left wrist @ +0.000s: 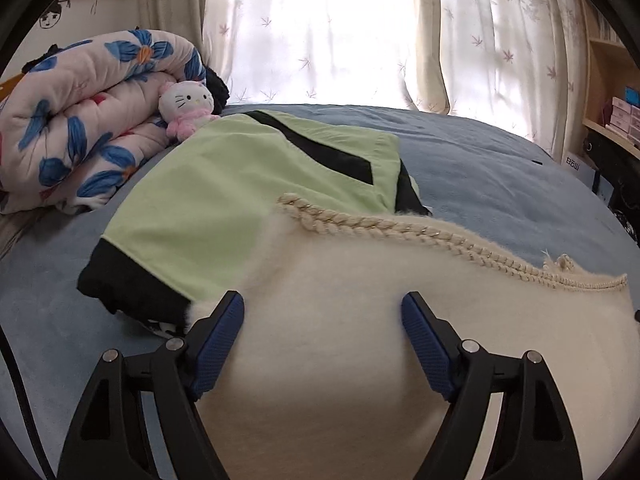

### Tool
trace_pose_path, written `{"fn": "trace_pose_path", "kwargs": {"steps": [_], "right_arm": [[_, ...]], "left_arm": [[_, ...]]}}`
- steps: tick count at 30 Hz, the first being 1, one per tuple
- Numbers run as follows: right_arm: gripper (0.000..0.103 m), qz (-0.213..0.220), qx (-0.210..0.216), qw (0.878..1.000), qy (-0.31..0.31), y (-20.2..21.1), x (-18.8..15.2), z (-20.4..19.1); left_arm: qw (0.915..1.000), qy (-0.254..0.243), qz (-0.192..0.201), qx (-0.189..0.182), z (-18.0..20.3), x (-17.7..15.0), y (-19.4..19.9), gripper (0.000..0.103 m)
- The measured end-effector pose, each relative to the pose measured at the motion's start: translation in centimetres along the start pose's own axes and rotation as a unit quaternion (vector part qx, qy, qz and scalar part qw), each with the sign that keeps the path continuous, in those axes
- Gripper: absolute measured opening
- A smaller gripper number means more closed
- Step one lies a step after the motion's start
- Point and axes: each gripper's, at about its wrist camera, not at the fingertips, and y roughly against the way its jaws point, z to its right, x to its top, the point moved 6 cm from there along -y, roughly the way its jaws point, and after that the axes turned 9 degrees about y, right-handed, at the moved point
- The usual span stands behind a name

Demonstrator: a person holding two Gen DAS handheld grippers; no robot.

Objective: Fold large clothes

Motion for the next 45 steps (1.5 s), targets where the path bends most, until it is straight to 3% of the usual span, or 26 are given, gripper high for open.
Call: {"fn": "trace_pose_path", "kwargs": {"steps": [8,11,15,19,22,25,29,33,38,45], "right_arm": [[0.015,0.015,0.071,0.997,-0.018,5.2,-2.1,-1.5],[0.032,0.024,0.125,0.992,-0.002,8.7,-3.9,-4.7],[0.036,0.028,0.182,0.980,0.075,12.5,-8.7,-11.2],[0.036,0.028,0.172,0.976,0.129,13.1,-13.3,-14.1],[0.036,0.040,0.148,0.978,0.139,13.0,-14.0,-12.5],[0.036,0.030,0.121,0.986,0.108,12.4,-14.2,-8.3],[0.036,0.033,0.122,0.991,0.051,13.1,-14.3,-2.6],[0.036,0.037,0.130,0.990,0.028,13.2,-13.5,1.5],[0.038,0.005,0.174,0.984,0.033,10.7,-13.0,2.0],[0.038,-0.010,0.169,0.983,0.072,8.8,-12.5,1.9]], "left_arm": [[0.9991,0.018,-0.026,0.028,-1.9,-0.3,5.1,0.080],[0.9990,0.022,-0.027,0.026,-2.1,-1.4,8.3,0.080],[0.9971,0.045,-0.060,-0.007,-1.4,-6.2,11.7,0.081],[0.9942,0.037,-0.101,0.005,-1.2,-12.1,12.0,0.081],[0.9932,0.027,-0.109,0.028,-2.3,-14.6,11.5,0.080],[0.9938,0.018,-0.105,0.034,-2.8,-14.5,12.1,0.080],[0.9943,0.027,-0.099,0.029,-3.5,-13.8,13.3,0.080],[0.9953,0.036,-0.075,0.050,-4.9,-13.1,14.5,0.081],[0.9905,0.075,-0.099,0.059,-7.1,-13.3,13.4,0.081],[0.9882,0.088,-0.112,0.057,-7.6,-13.7,12.9,0.081]]}}
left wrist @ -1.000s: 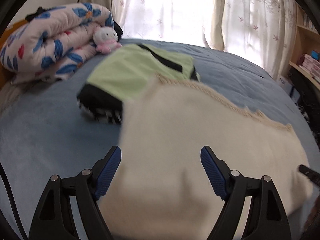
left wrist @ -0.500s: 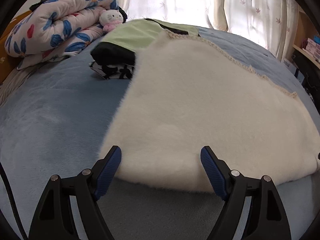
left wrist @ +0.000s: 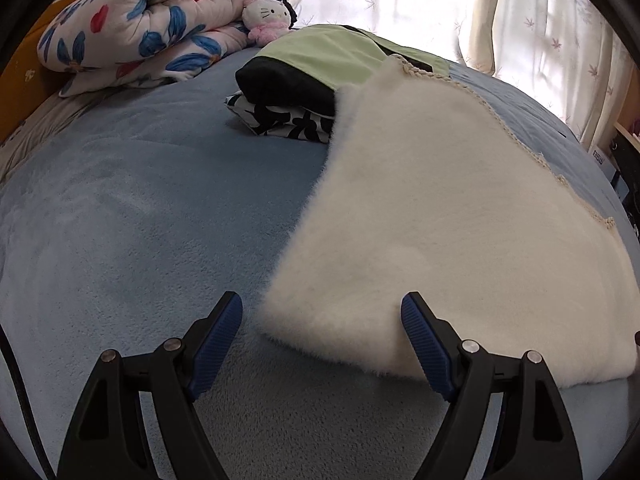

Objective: Fold large clothes

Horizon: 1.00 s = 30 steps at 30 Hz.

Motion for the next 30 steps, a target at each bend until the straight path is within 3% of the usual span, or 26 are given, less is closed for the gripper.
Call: {"fn": "trace_pose_path", "kwargs": {"steps": [6,7,10,15,20,23,26,28,30], "right_arm": [[0.036,-0.003,0.009,1.000,0.008,-0.3,0.0,0.1],[0.025,-0.006,0.003,1.000,0.012,-0.2,-0.1,0.0],[0.008,-0.005,-0.003,1.000,0.017,1.1,-0.3,-0.4],[0.006,0.010,-0.027,1.000,0.000,4.7,-1.7,-1.0],[0.007,-0.021,-0.041,0.999,-0.021,2.5,-4.5,-1.0],[0.011,-0.024,-0.098,0.995,0.004,2.4,-3.6,-1.8],[0.033,-0.001,-0.172,0.985,0.019,3.8,-2.1,-3.0],[0.046,0.036,-0.182,0.982,0.038,4.9,-0.7,-5.4],[0.047,0.057,-0.174,0.981,0.056,4.9,0.5,-8.4]], "left_arm": [[0.9997,-0.025,0.000,0.004,1.1,-0.3,-0.1,0.081],[0.9996,-0.028,0.000,0.005,1.2,-0.4,-0.2,0.081],[0.9995,-0.029,-0.001,0.010,1.3,-0.4,-0.1,0.081],[0.9996,-0.029,0.004,0.006,1.1,-0.2,0.7,0.080],[0.9992,-0.039,-0.009,0.007,1.2,-1.0,0.0,0.081],[0.9991,-0.037,-0.021,0.007,1.2,-1.1,-0.6,0.081],[0.9993,-0.037,-0.006,0.007,1.2,-0.5,0.3,0.081],[0.9991,-0.041,0.014,-0.001,1.9,0.0,1.2,0.081],[0.9985,-0.048,0.023,-0.014,2.9,0.5,1.5,0.081]]}}
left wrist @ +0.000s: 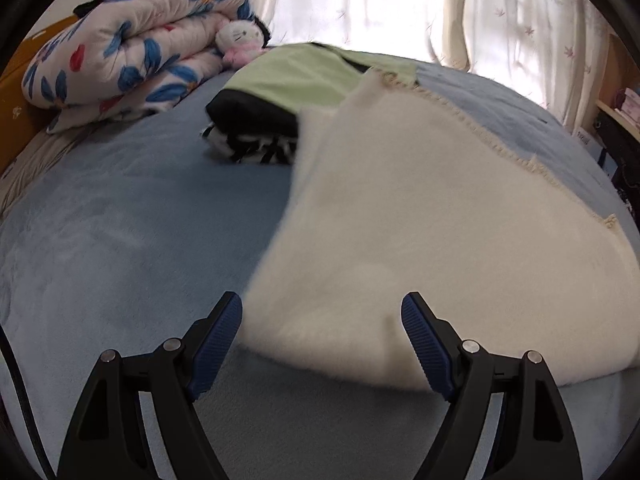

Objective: Fold large clothes

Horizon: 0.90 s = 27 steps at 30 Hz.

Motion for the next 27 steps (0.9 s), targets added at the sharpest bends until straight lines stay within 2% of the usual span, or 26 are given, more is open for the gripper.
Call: {"fn": "trace_pose_path", "kwargs": {"steps": [3,5,6,8,10,12,13,15,18,23,27], "right_arm": [[0.047,-0.004,0.109,0.994,0.003,-0.2,1.7,-6.1],[0.047,-0.010,0.152,0.988,0.008,-0.8,2.3,-10.1],[0.047,-0.008,0.154,0.988,0.017,-1.2,2.5,-11.5],[0.047,-0.001,0.132,0.991,0.030,-1.7,2.6,-12.7],[0.047,-0.005,0.112,0.993,0.021,-2.7,2.4,-11.5],[0.048,-0.016,0.098,0.995,-0.017,-3.4,1.7,-8.5],[0.048,-0.021,0.100,0.994,-0.032,-3.5,1.3,-7.7],[0.048,-0.033,0.122,0.990,-0.062,-3.5,0.4,-5.8],[0.050,-0.035,0.133,0.988,-0.073,-2.9,-0.7,-5.0],[0.050,-0.030,0.111,0.992,-0.042,-2.7,-1.5,-5.4],[0.050,-0.032,0.110,0.993,-0.043,-2.7,-1.7,-5.4]], "left_arm": [[0.9999,-0.001,-0.009,-0.008,1.8,0.2,-1.4,0.081],[0.9998,0.001,-0.017,0.003,2.3,0.0,-2.5,0.081],[0.9998,-0.002,-0.017,0.014,2.4,-0.1,-2.8,0.081],[0.9984,-0.026,-0.011,0.049,2.2,-0.6,-3.5,0.074],[0.9967,-0.039,-0.002,0.071,1.5,-0.8,-3.4,0.070],[0.9951,-0.034,-0.001,0.092,0.2,-0.8,-2.9,0.069],[0.9962,-0.025,-0.004,0.083,-0.5,-0.7,-2.6,0.069],[0.9995,0.007,-0.015,0.028,-2.0,-0.5,-1.7,0.069],[0.9994,0.015,-0.019,-0.026,-3.5,-0.3,-1.0,0.069],[0.9976,-0.003,-0.018,-0.067,-4.7,0.6,-1.0,0.069],[0.9965,-0.031,-0.019,-0.075,-4.9,1.6,-1.9,0.069]]}}
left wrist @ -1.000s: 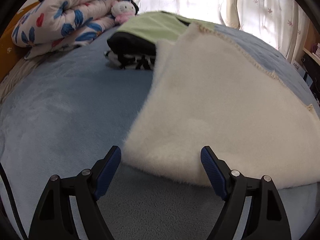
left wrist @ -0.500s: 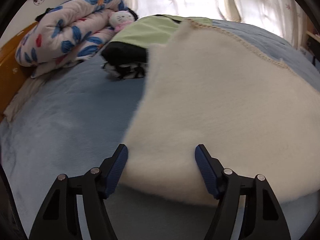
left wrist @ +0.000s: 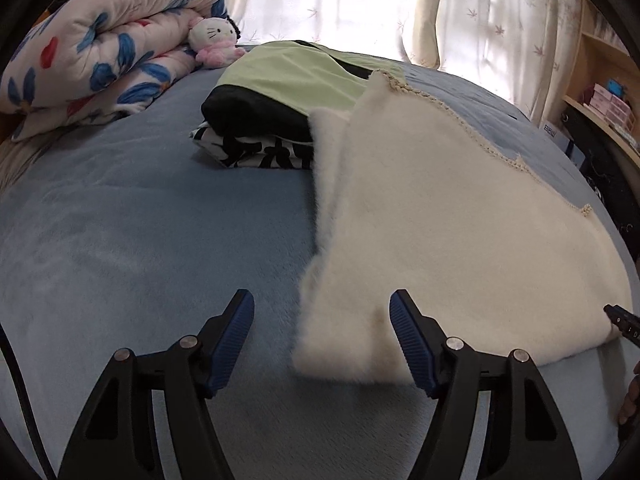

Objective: Fold large clothes

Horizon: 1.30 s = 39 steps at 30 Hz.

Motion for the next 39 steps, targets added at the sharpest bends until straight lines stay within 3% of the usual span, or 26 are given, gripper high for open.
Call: {"fn": "trace_pose_path", "kwargs": {"steps": [3,4,6,7,10,16,21,24,25,27,29,31,33,35,37,39], "right_arm": [[0.050,0.000,0.009,1.000,-0.006,0.0,-0.1,0.3],[0.050,0.000,0.010,1.000,-0.007,0.0,-0.1,0.3],[0.050,0.000,0.010,1.000,-0.007,-0.1,0.0,0.2],[0.050,0.000,0.010,1.000,-0.007,-0.1,-0.1,0.2],[0.050,0.000,0.011,1.000,-0.006,-0.1,-0.1,0.3],[0.050,-0.005,0.019,1.000,-0.014,0.5,-0.5,0.5],[0.050,-0.010,0.022,1.000,-0.009,0.1,-1.0,0.5],[0.050,-0.014,0.008,1.000,-0.003,0.5,-0.7,0.2],[0.050,-0.015,0.004,1.000,-0.003,0.8,-0.7,0.0],[0.050,-0.009,0.013,1.000,-0.010,1.4,-0.5,-0.7],[0.050,-0.003,0.032,0.999,-0.013,1.8,-0.1,-2.0],[0.050,0.002,0.054,0.999,-0.006,2.0,0.2,-4.0],[0.050,0.003,0.065,0.998,0.013,1.8,0.3,-5.9],[0.050,0.005,0.046,0.998,0.036,1.6,0.4,-7.0],[0.050,-0.001,0.029,0.999,0.036,1.3,0.3,-6.2],[0.050,-0.017,-0.010,1.000,0.016,0.8,-0.2,-3.6]], "left_arm": [[0.9990,-0.002,-0.035,-0.028,-0.5,0.6,-1.9,0.068],[0.9985,-0.004,-0.044,-0.031,-0.5,0.6,-2.5,0.063],[0.9969,-0.006,-0.057,-0.055,-0.3,0.4,-3.1,0.045],[0.9948,-0.003,-0.064,-0.080,0.0,0.5,-3.3,0.027],[0.9969,-0.029,-0.035,-0.064,1.0,0.4,-2.4,0.008],[0.9977,-0.033,-0.027,-0.053,0.4,-0.9,-0.6,0.006],[0.9972,-0.017,-0.052,-0.051,-0.6,-2.2,-1.2,0.007],[0.9987,-0.029,-0.038,-0.019,0.1,-1.5,-0.2,0.013],[0.9988,-0.042,-0.021,0.010,0.6,-1.1,0.7,0.018],[0.9981,-0.053,0.007,0.032,1.5,-0.5,2.2,0.034],[0.9980,-0.051,0.036,0.002,3.6,-0.2,4.0,0.060],[0.9976,-0.048,0.045,-0.022,5.5,-0.4,4.5,0.067],[0.9978,-0.050,0.032,-0.029,7.1,-1.2,3.7,0.067],[0.9987,-0.051,0.001,-0.009,7.9,-2.6,1.4,0.067],[0.9982,-0.044,-0.037,0.019,7.3,-4.0,-0.9,0.067],[0.9979,-0.036,-0.046,0.029,6.3,-4.6,-2.0,0.067]]}}
